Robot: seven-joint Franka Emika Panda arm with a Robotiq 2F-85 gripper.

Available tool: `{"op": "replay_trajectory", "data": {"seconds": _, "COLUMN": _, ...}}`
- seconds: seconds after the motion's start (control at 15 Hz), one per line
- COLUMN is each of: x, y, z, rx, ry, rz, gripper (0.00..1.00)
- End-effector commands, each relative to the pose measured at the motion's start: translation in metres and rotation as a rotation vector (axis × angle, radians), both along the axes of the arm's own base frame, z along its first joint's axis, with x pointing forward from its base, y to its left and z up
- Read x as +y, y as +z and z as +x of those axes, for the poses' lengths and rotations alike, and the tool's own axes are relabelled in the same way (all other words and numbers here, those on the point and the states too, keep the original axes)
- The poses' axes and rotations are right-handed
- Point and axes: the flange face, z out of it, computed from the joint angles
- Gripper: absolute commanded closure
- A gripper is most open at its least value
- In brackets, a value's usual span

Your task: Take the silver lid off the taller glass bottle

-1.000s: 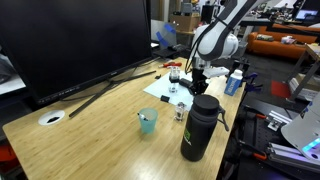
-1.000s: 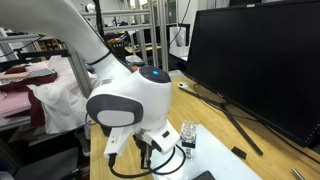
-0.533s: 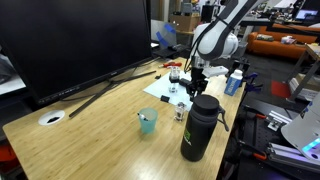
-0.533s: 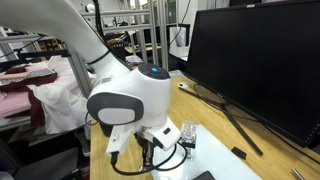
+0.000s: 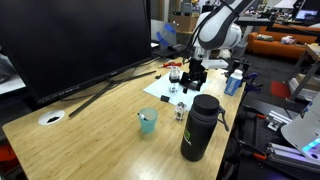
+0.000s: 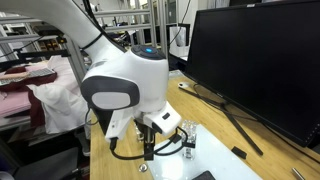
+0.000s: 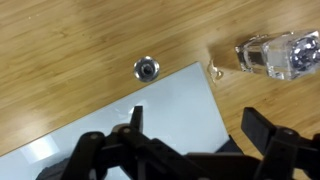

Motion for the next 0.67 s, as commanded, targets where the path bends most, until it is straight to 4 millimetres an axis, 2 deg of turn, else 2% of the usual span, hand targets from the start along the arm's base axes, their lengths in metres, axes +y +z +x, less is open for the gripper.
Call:
{"op": "replay_trajectory", "data": {"seconds": 0.0, "x": -0.0004, "y": -0.0034, "z": -0.0006, "rx": 0.008, "ry": -0.001, "rz": -0.001, "gripper": 0.00}}
{"op": "replay_trajectory", "data": {"seconds": 0.6, "x": -0.0006, "y": -0.0057, "z": -0.0001, "rx": 0.011, "ry": -0.001, "rz": -0.001, "gripper": 0.00}}
